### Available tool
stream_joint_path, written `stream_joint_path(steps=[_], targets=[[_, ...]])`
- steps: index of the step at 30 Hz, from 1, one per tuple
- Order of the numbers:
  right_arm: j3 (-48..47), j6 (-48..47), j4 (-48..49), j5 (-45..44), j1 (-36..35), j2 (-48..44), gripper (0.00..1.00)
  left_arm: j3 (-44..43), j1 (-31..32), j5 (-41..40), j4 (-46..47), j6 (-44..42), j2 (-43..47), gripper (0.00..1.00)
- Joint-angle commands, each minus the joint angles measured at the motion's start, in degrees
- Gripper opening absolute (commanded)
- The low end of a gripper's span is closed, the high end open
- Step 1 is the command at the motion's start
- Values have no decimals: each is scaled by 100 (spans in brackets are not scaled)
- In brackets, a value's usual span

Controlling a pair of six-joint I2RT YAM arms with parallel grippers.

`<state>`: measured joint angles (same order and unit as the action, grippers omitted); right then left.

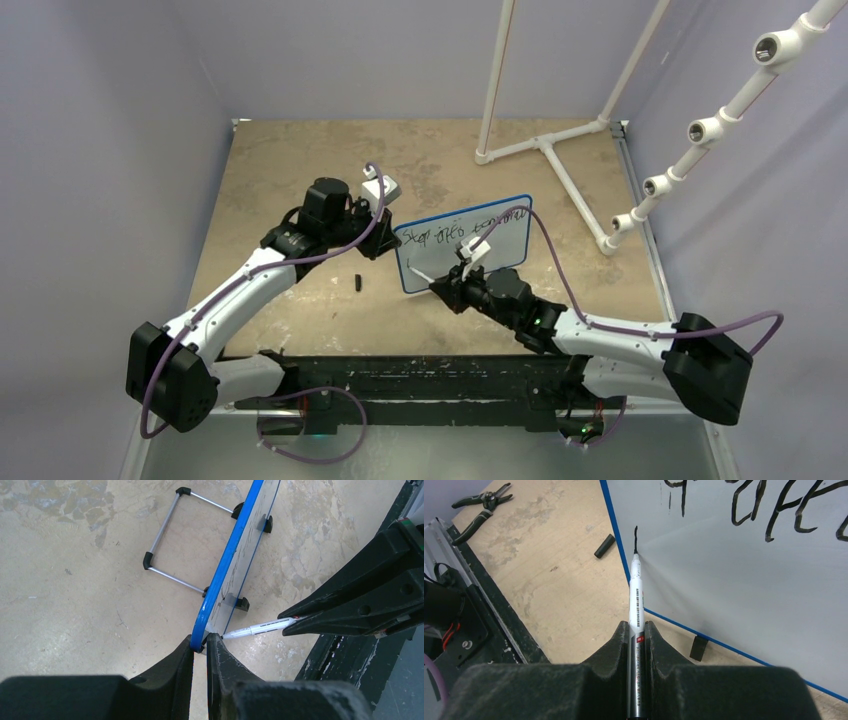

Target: Write a sentence on the whiteboard

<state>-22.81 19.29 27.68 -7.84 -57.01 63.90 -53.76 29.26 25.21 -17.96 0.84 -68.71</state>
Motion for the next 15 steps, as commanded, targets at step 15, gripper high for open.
stream_joint_path(steps=[15], targets=[[-84,22,391,-655,-12,-444,0,36,-34,165,139,-58,130,12]])
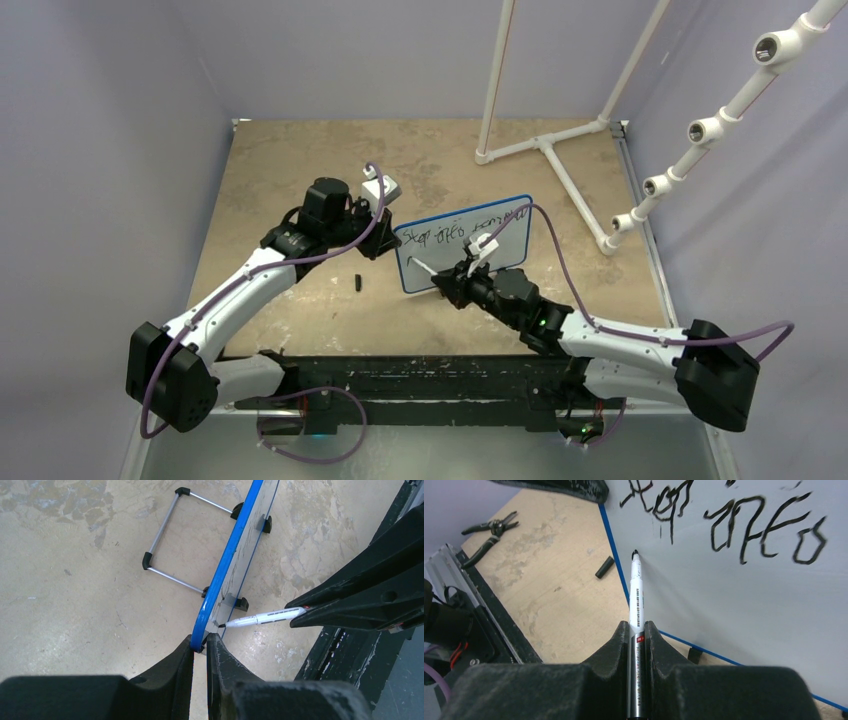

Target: Write a sentence on the whiteboard

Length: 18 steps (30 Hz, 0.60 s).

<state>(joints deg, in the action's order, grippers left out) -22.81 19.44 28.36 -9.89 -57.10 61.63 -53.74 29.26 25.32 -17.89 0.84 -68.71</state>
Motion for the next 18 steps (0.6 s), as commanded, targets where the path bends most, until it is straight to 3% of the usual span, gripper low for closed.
stream_joint_path(steps=[1,18], targets=[[-90,7,299,-475,-3,-224,0,38,-34,160,128,-58,123,12],[89,256,-144,-399,-3,-125,0,30,-35,158,127,-59,138,13]])
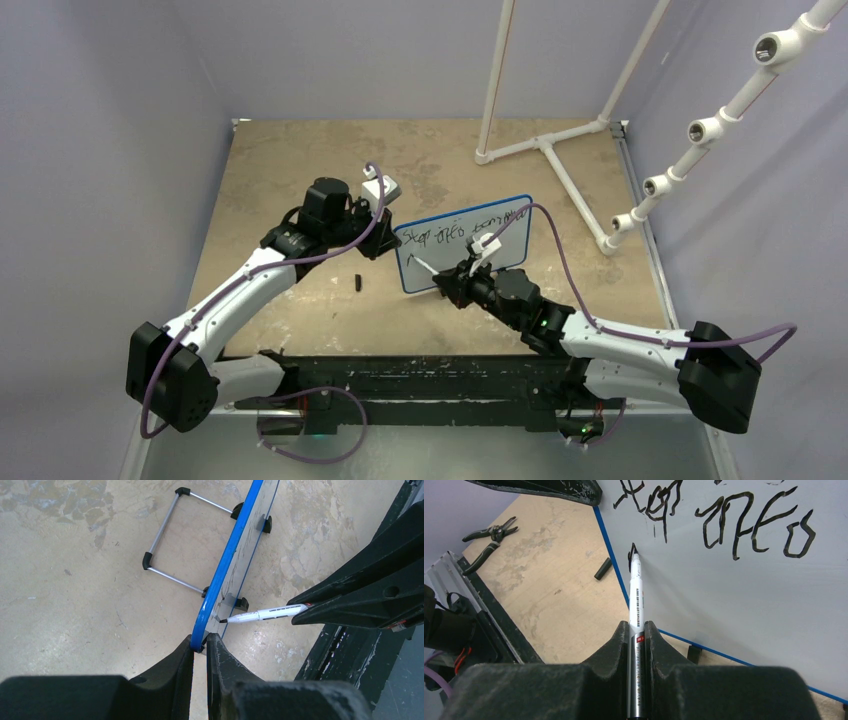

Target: Write a sentence on the whiteboard

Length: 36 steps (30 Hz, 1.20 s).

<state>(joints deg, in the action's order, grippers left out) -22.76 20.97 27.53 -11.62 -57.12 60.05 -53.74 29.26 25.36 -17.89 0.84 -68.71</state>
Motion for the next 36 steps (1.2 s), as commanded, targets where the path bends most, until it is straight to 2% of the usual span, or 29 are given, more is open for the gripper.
stream_joint_path(steps=[1,15,25,36], targets=[[92,113,-77,-211,-1,46,0,24,-34,153,128,-58,138,13],[163,165,-213,-84,-18,-28,0,29,-34,153,138,-58,147,13],[420,170,121,-149,-27,-760,0,26,-34,152,137,-58,164,13],[229,135,246,-555,-27,-388,0,34,-34,178,137,-58,156,13]])
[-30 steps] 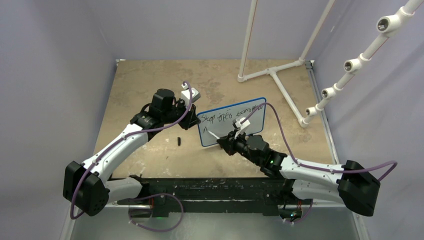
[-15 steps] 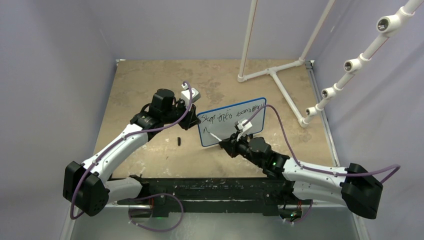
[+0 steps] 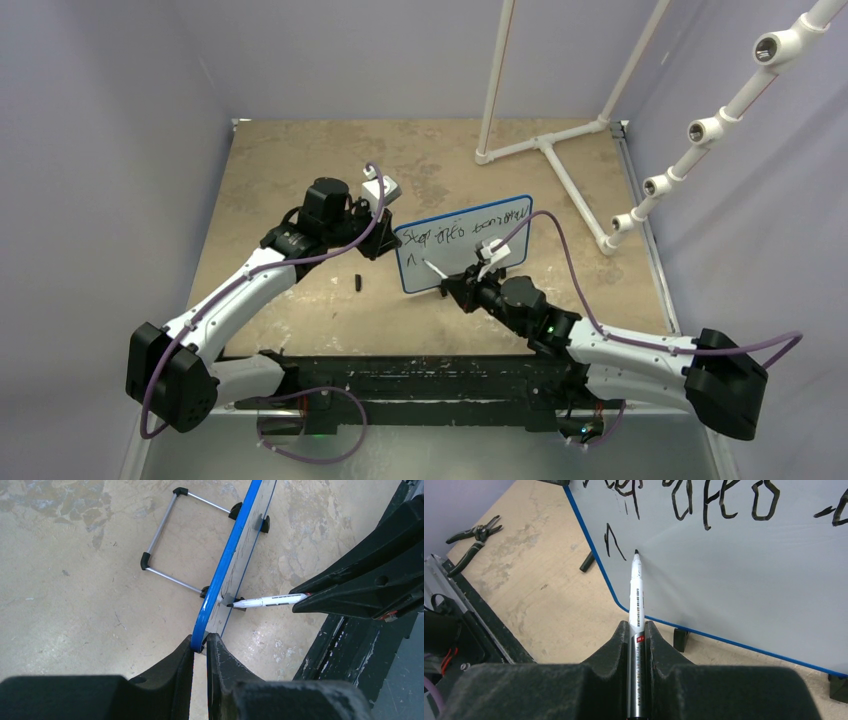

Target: Write a sentence on the whiteboard

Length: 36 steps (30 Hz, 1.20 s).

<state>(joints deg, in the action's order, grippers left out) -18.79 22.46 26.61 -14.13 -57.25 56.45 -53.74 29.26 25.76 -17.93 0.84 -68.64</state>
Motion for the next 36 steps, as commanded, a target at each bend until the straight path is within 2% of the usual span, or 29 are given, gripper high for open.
stream_joint_path(steps=[1,16,26,36], targets=[[-180,-13,358,-323,-14,-27,0,38,-34,142,140,-58,149,13],[-245,-99,279,-39,-14,305,0,107,-34,210,194,-58,184,13],[-106,117,-380,-444,-18,-98,0,91,-34,228,196,-59,140,13],[-260,-78,-166,-569,-22,-224,0,99,-34,263,196,-50,141,14]])
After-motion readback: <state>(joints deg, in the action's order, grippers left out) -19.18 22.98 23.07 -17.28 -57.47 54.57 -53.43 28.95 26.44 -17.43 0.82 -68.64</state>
